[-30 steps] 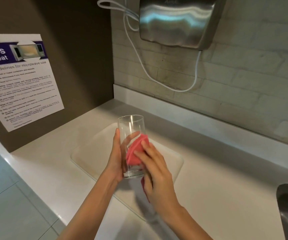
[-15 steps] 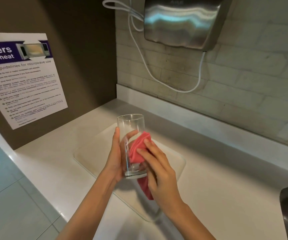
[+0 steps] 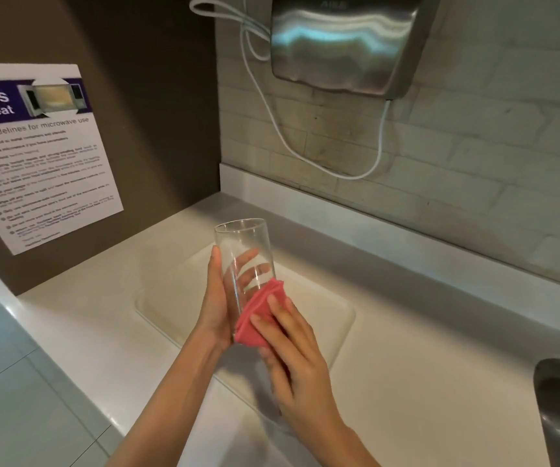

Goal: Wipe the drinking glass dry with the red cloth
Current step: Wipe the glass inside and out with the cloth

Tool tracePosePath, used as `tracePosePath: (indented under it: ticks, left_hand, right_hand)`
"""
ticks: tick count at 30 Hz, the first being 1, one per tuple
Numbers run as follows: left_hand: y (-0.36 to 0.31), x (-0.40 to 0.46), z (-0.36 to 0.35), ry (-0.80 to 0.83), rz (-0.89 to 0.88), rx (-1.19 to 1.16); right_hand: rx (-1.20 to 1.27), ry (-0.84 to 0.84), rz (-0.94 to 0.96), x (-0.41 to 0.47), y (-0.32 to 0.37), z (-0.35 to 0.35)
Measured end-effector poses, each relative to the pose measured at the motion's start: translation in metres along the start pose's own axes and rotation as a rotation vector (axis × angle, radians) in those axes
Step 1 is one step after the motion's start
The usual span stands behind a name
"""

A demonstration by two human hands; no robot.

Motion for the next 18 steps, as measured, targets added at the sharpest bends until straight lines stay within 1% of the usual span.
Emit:
tracePosePath:
  ticks: [3,6,9,11,13,15,17,18]
  left_hand:
    - [0.002,-0.003,-0.008,-0.003,-0.018,-0.005]
    - [0.001,-0.004,-0.014,0.012,-0.042,-0.026]
    - [0.000,-0.004,-0.021,0.045,-0.063,-0.050]
    - [-0.002,-0.005,-0.026,0.051,-0.087,-0.011]
    - [-0.005,-0.007,-0.030,0.011,-0.099,0.083]
    - [-0.013,-0.010,-0.031,-0.031,-0.137,0.302]
    - [-0.025,-0.015,-0.035,0.007,-0.215,0.575]
    - [-0.030,-0.018,-0.037,0.030,-0.228,0.671]
  right_hand:
    - [0.346,-0.123,-0.344,-0.010,-0.013,-0.002]
    - [0.714,-0.208,-0.629,-0.011,-0.027,-0.003]
    - [1.078,-0.184,-0.874,-0.008,-0.037,-0.011]
    - [1.189,-0.145,-0.936,-0.007,-0.037,-0.015]
    - [1.233,-0.150,-0.953,-0.007,-0.040,-0.015]
    - [1.278,-0.155,-0.962,-0.008,-0.042,-0.016]
    - [1.312,-0.165,-0.953,-0.009,-0.043,-0.015]
    - [1.311,-0.176,-0.940,-0.009,-0.044,-0.014]
Point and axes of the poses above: each hand's wrist, its own x-axis towards the middle knuckle, its own z-axis out of the back of the hand, y = z × x, the point moved 6 cm from there along x, towards the middle knuckle, and after that the axes turned 1 degree about -x, right-handed, at the moved point
